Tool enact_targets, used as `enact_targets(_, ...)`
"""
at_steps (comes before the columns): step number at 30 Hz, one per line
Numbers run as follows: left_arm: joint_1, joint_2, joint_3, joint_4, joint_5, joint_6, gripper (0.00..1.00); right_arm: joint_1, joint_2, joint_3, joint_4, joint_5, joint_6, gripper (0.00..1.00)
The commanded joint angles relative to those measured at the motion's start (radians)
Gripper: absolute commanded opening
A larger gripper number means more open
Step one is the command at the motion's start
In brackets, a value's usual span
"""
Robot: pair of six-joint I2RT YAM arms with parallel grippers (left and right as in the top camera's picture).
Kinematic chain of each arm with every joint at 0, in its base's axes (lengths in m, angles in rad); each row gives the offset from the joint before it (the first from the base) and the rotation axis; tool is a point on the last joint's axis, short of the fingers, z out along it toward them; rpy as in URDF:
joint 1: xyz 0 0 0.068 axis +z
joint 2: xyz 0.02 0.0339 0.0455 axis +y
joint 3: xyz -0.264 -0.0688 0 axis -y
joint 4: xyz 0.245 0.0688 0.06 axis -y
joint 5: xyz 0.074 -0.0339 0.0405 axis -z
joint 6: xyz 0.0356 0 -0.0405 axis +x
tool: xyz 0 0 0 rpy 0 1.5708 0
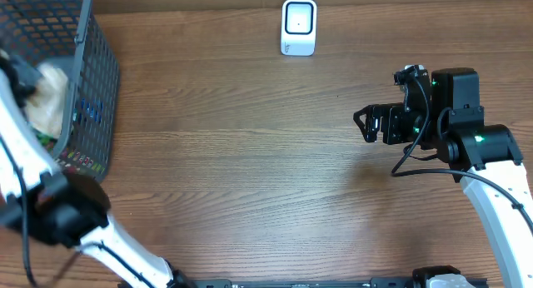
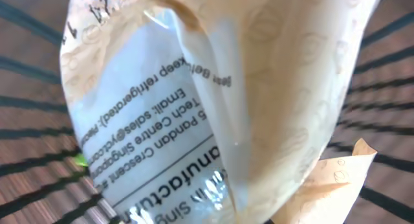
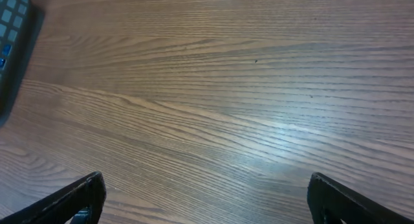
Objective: Scan the item barcode
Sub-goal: 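Reach into the basket and grasp the clear wrapped pastry bag with left gripper, then carry the pastry bag out and drop it on the table center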
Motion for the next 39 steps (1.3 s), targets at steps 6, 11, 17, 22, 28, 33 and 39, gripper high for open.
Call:
enact_targets(6, -0.124, -0.350, 0.078, -0.061, 0.212, 0.126, 0.04, 0.006, -0.004, 0.024, 0.010, -0.008, -0.003, 1.00)
enact_targets(11, -0.351, -0.346, 0.063, -0.207, 0.259, 0.221, 0.04, 0.006, -0.005, 0.024, 0.015, -0.009, -0.003, 1.00)
enact_targets(17, -0.587, -0.241, -0.058, -0.280, 0.216, 0.264, 0.04, 0.006, -0.005, 0.024, 0.013, -0.008, -0.003, 1.00)
enact_targets(22, -0.685, -0.077, -0.235, -0.229, 0.201, 0.259, 0.04, 0.006, -0.005, 0.024, 0.013, -0.008, -0.003, 1.00)
enact_targets(28, -0.727, 0.151, -0.321, -0.169, 0.199, 0.246, 0.04, 0.006, -0.005, 0.024, 0.014, -0.008, -0.003, 1.00)
enact_targets(33, -0.734, 0.262, -0.321, -0.182, 0.201, 0.244, 0.11, 0.006, -0.005, 0.024, 0.012, -0.008, -0.003, 1.00)
enact_targets(39, -0.732, 0.274, -0.293, -0.222, 0.196, 0.245, 0.42, 0.006, -0.005, 0.024, 0.019, -0.008, -0.003, 1.00)
